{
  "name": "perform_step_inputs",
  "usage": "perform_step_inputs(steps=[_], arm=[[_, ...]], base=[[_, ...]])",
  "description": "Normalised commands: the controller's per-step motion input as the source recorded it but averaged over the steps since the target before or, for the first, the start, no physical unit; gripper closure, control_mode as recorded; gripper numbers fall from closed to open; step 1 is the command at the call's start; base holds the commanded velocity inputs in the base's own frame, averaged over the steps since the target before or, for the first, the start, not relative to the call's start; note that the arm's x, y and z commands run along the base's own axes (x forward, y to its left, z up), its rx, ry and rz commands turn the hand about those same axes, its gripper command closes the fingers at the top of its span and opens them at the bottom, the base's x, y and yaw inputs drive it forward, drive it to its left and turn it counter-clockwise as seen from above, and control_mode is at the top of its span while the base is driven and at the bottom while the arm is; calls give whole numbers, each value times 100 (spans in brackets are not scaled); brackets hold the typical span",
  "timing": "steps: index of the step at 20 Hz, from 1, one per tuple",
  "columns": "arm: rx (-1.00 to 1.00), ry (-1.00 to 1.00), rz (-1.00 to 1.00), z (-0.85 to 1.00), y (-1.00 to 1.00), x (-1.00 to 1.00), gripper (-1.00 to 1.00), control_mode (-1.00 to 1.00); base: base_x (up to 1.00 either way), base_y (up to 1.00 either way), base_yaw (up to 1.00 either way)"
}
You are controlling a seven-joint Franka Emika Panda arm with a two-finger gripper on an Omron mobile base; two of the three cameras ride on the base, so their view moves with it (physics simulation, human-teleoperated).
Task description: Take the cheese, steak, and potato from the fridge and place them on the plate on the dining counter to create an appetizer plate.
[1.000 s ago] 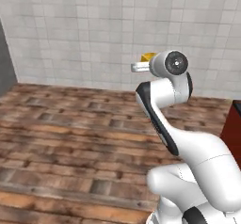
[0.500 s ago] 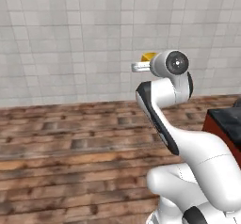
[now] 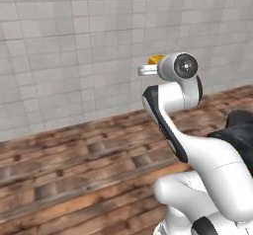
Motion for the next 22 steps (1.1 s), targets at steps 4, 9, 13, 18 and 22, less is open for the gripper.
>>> perform_step_inputs(steps=[4,9,13,18,22], arm=[[0,0,0,0,0,0,100,100],[0,0,0,0,0,0,100,100],[0,0,0,0,0,0,100,100],[0,0,0,0,0,0,100,100],[0,0,0,0,0,0,100,100]], base=[[81,28,-50],[74,35,-49],[73,41,-48],[76,45,-49],[79,48,-49]])
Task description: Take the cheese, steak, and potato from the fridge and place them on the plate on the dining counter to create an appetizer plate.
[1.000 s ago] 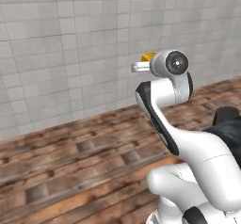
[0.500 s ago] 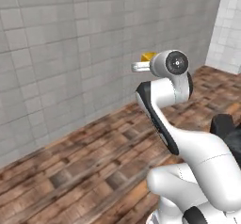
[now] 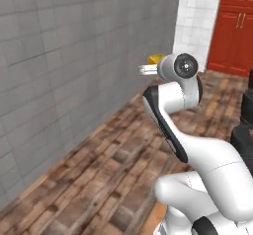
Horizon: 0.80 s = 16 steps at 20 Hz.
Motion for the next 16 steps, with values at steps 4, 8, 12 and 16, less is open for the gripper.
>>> perform_step_inputs(steps=[4,8,12,16], arm=[[0,0,0,0,0,0,100,100],[0,0,0,0,0,0,100,100],[0,0,0,0,0,0,100,100],[0,0,0,0,0,0,100,100]], base=[[81,51,-49],[87,46,-49],[94,31,-48],[100,6,-46]])
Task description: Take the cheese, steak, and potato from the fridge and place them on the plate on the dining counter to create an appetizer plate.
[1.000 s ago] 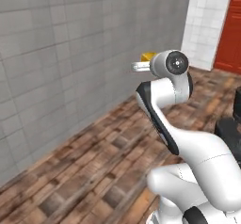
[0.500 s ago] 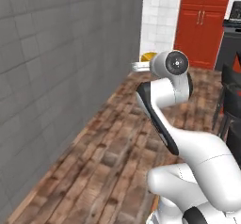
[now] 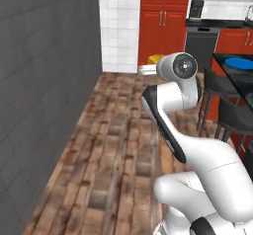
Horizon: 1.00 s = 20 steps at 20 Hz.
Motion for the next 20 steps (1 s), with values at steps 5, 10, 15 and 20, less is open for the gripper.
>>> perform_step_inputs(steps=[5,10,15,20], arm=[[0,0,0,0,0,0,100,100],[0,0,0,0,0,0,100,100],[0,0,0,0,0,0,100,100],[0,0,0,0,0,0,100,100]], base=[[100,0,-43],[100,1,-41],[100,20,-41],[100,35,-42]])
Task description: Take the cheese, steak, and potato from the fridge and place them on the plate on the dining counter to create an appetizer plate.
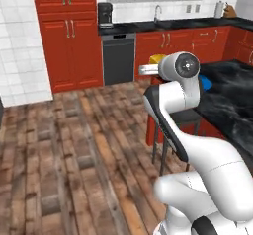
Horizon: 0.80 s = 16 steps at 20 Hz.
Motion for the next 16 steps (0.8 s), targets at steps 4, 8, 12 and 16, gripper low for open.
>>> perform_step_inputs(steps=[4,8,12,16], arm=[[0,0,0,0,0,0,100,100],[0,0,0,0,0,0,100,100],[0,0,0,0,0,0,100,100],[0,0,0,0,0,0,100,100]], base=[[100,38,-44],[100,37,-46],[94,36,-47],[86,37,-47]])
